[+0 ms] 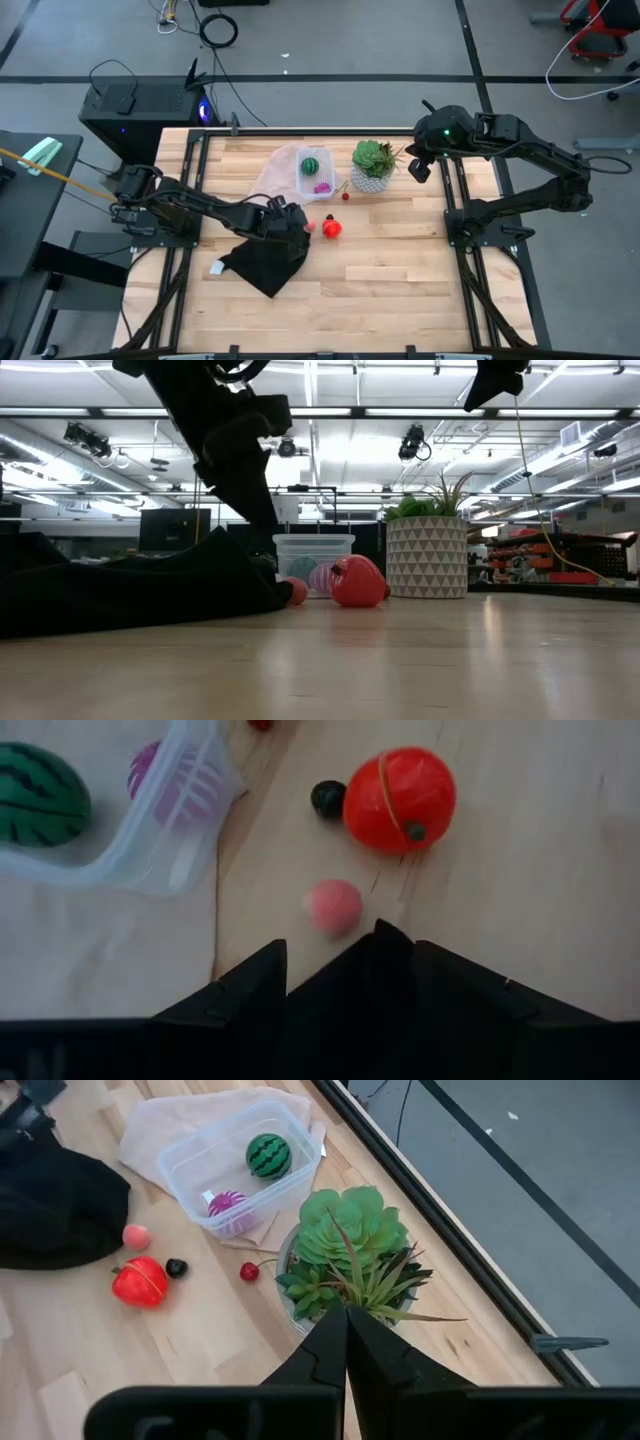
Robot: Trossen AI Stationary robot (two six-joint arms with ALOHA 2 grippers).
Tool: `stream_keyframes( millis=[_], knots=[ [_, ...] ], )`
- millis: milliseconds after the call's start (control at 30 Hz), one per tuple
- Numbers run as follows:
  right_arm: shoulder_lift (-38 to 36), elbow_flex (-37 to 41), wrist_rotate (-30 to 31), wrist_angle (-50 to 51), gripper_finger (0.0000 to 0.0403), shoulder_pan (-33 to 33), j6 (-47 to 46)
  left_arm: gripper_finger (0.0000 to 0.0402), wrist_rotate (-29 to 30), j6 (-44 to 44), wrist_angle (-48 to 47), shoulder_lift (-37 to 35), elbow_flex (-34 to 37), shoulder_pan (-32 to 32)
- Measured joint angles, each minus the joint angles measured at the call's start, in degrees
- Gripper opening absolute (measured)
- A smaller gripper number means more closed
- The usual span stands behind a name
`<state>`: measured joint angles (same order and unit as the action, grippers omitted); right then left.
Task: Pick and placing Produce into tupperware
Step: Put the peach into the transparent bin
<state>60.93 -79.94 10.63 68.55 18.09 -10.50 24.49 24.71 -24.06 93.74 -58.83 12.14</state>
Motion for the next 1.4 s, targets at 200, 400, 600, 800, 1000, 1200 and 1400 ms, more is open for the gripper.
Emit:
stream_keyframes(
  millis=[200, 400, 600, 800, 1000, 1200, 1400],
  knots=[
    [0.0, 0.0, 0.0, 0.0, 0.0016, 0.0, -0.43, 0.0224, -0.49, 0.96, 0.25, 0.03, 0.0, -0.05],
    [0.0, 0.0, 0.0, -0.04, 0.0016, 0.0, -1.13, 0.0218, -0.5, -2.74, 1.43, 0.03, -0.02, -0.42],
    [-0.02, 0.0, 0.0, -0.1, 0.0016, 0.0, -1.51, 0.0217, 0.26, 0.08, 1.07, 0.89, -0.09, -0.7],
    [-0.02, 0.0, 0.0, -0.46, 0.0016, 0.0, -1.51, 0.0221, 0.37, 0.13, 0.02, 1.75, 0.0, -1.12],
    [-0.02, 0.0, 0.0, -0.95, 0.0016, 0.0, -1.51, 0.0209, 0.33, -1.85, 3.29, 4.15, -0.08, -1.23],
    [-0.02, 0.0, 0.0, -0.96, 0.0016, 0.0, -1.51, 0.0203, 0.33, -1.82, 5.69, 5.72, -0.02, -1.36],
    [-0.02, 0.0, 0.0, -0.94, 0.0016, -0.02, -1.53, 0.0225, 0.28, -0.8, 5.55, 5.7, -0.04, -2.4]
  ],
)
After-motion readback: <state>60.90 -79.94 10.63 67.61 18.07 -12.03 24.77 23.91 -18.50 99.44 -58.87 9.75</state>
